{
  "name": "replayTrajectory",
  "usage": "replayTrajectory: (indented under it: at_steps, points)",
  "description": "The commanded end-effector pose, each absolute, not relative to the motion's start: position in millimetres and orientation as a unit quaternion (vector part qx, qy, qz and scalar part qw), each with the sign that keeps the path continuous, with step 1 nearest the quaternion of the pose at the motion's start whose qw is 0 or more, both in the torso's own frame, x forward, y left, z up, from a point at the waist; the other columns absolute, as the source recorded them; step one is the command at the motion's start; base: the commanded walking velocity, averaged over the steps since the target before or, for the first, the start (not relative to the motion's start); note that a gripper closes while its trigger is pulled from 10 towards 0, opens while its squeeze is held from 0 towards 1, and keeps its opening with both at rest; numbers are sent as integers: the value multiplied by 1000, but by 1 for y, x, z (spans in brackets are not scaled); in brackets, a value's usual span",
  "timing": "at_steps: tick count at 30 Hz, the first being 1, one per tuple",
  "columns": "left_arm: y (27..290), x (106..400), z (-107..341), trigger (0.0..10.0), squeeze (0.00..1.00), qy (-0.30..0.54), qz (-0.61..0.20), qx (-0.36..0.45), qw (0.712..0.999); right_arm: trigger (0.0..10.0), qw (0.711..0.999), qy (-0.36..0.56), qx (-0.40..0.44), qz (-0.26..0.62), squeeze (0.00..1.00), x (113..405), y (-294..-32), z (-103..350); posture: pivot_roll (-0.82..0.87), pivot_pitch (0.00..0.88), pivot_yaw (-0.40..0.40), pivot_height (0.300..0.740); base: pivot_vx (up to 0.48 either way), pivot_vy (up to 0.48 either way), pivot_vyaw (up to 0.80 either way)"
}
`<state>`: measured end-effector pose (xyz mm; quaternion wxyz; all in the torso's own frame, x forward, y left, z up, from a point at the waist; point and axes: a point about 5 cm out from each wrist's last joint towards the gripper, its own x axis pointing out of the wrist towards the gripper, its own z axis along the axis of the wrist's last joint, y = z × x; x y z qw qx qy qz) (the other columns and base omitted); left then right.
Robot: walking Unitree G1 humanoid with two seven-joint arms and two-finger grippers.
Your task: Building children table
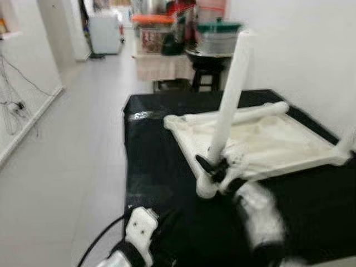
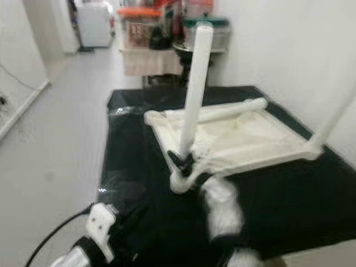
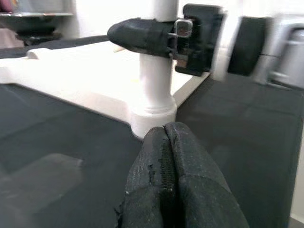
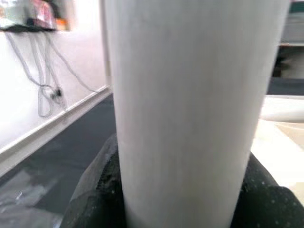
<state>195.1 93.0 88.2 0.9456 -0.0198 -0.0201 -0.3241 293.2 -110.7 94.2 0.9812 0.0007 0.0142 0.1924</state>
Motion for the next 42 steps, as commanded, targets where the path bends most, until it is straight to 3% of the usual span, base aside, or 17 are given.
replayTrajectory:
  at_steps: [1, 7, 8, 10, 11, 17, 18, 19, 20, 23, 29, 30, 31, 32, 33, 34, 42]
  points:
    - [90, 200, 89, 10000, 0, -20, -326, -24, 945, 0, 964, 138, -34, 226, 0, 278, -102, 50, -9, 0, -31, 740, 0, 0, 0]
    - [90, 203, 91, 10000, 0, -20, -319, -35, 947, 0, 970, 119, -46, 209, 0, 298, -112, 64, -5, 0, -36, 740, 0, 0, 0]
    - [90, 203, 91, 10000, 0, -20, -320, -35, 947, 10000, 969, 115, -46, 211, 0, 304, -114, 71, -4, 0, -36, 740, 0, 0, 0]
    - [89, 203, 92, 10000, 0, -20, -320, -34, 947, 10000, 969, 114, -45, 214, 0, 308, -116, 75, -2, 0, -35, 740, 0, 0, 0]
    - [88, 202, 92, 10000, 0, -20, -324, -35, 945, 10000, 967, 103, -46, 228, 1000, 314, -117, 85, -3, 0, -35, 740, 0, 0, 0]
    - [85, 204, 93, 10000, 0, -21, -334, -35, 942, 10000, 925, 56, -68, 371, 1000, 335, -114, 119, 4, 0, -42, 740, 0, 0, 0]
    - [85, 204, 93, 10000, 0, -21, -335, -35, 941, 10000, 910, 54, -70, 405, 733, 336, -114, 123, 6, 0, -43, 740, 0, 0, 0]
    - [84, 204, 93, 10000, 0, -21, -335, -35, 941, 10000, 878, 55, -66, 471, 0, 335, -112, 128, 10, 0, -48, 740, 0, 0, 0]
    - [84, 204, 93, 10000, 0, -21, -335, -35, 941, 10000, 878, 55, -66, 471, 0, 335, -112, 128, 10, 0, -48, 740, 0, 0, 0]
    - [83, 205, 91, 10000, 0, -14, -339, -37, 940, 10000, 820, 65, -85, 562, 0, 340, -113, 138, 24, 0, -50, 740, 0, 0, 0]
    - [83, 205, 88, 10000, 0, -9, -341, -38, 939, 10000, 818, 88, -87, 562, 0, 358, -112, 148, 39, 0, -52, 740, 0, 0, 0]
    - [83, 205, 87, 10000, 0, -8, -341, -38, 939, 8549, 816, 94, -87, 564, 0, 359, -112, 148, 40, 0, -53, 740, 0, 0, 0]
    - [83, 205, 87, 10000, 0, -8, -341, -38, 939, 8549, 816, 94, -87, 564, 0, 359, -112, 148, 40, 0, -53, 740, 0, 0, 0]
    - [84, 205, 87, 10000, 0, -7, -340, -38, 940, 4824, 819, 99, -84, 560, 0, 361, -113, 148, 40, 0, -53, 740, 0, 0, 0]
    - [84, 205, 87, 10000, 0, -7, -340, -38, 940, 4824, 819, 99, -84, 560, 0, 361, -113, 148, 40, 0, -53, 740, 0, 0, 0]
    - [84, 205, 86, 10000, 0, -6, -339, -38, 940, 0, 821, 101, -81, 555, 0, 363, -116, 148, 44, 0, -53, 740, 0, 0, 0]
    - [86, 205, 84, 10000, 0, -1, -340, -37, 940, 0, 842, 82, -61, 530, 0, 363, -135, 146, 32, 0, -42, 740, 0, 0, 0]
